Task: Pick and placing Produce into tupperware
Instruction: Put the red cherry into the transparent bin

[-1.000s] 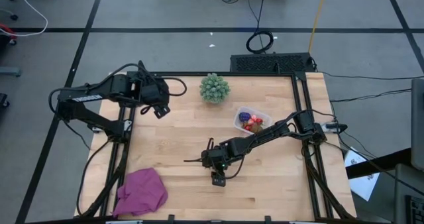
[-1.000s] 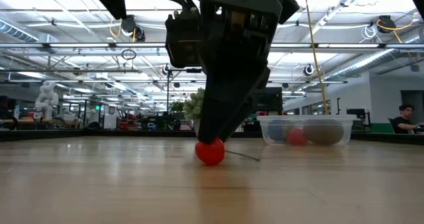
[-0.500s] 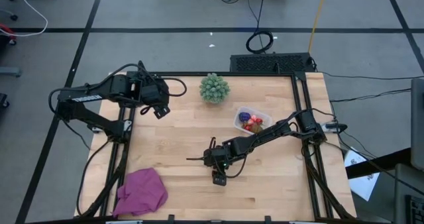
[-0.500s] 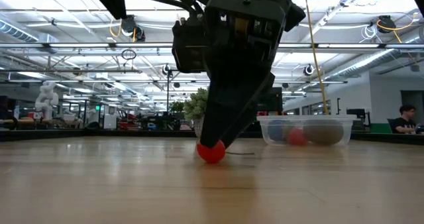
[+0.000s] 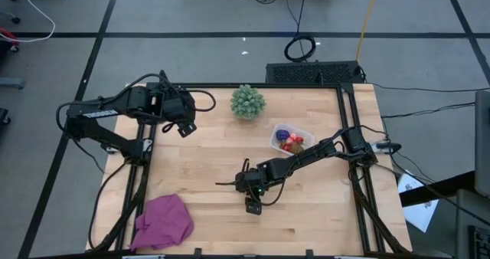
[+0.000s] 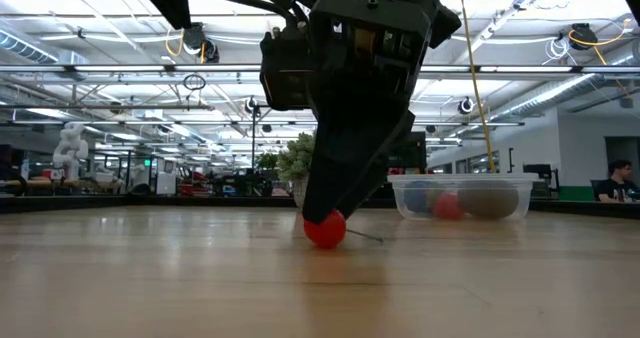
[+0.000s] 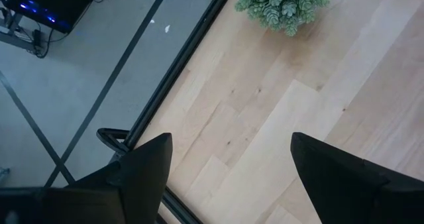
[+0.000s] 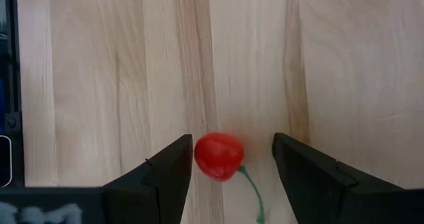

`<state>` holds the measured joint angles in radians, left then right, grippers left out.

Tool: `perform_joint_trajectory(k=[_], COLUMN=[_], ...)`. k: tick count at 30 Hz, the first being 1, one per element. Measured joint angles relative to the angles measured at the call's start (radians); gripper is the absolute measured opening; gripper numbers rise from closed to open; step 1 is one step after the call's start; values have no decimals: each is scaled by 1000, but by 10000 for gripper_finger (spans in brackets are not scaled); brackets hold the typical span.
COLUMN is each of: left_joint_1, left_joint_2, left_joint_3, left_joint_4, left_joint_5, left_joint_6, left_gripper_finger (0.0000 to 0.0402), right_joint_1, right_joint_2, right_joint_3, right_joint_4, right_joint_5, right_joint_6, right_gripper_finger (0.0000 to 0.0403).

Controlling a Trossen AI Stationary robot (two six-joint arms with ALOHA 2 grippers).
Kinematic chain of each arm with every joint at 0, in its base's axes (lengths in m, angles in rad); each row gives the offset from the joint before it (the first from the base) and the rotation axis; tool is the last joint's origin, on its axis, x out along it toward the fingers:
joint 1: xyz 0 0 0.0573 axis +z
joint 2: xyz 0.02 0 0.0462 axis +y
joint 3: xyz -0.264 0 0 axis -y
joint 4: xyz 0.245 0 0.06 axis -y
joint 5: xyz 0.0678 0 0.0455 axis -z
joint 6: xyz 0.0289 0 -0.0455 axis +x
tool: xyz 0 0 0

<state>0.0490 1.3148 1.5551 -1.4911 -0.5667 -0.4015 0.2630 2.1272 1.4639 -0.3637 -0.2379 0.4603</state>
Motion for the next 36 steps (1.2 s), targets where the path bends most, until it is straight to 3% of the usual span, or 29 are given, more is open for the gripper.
perform_joint_trajectory(k=[28,36], left_joint_1=[0,0], left_joint_2=[0,0], left_joint_3=[0,0], left_joint_4=[0,0], left_joint_5=[0,0], left_joint_6=[0,0], left_gripper_finger=[312,312], right_joint_1=[0,-2], right_joint_2=[0,0], right_joint_3=[-2,-2], right_joint_4=[-5,-4], right_joint_5=[5,4], right_joint_6=[-4,-8], right_gripper_finger=[117,111])
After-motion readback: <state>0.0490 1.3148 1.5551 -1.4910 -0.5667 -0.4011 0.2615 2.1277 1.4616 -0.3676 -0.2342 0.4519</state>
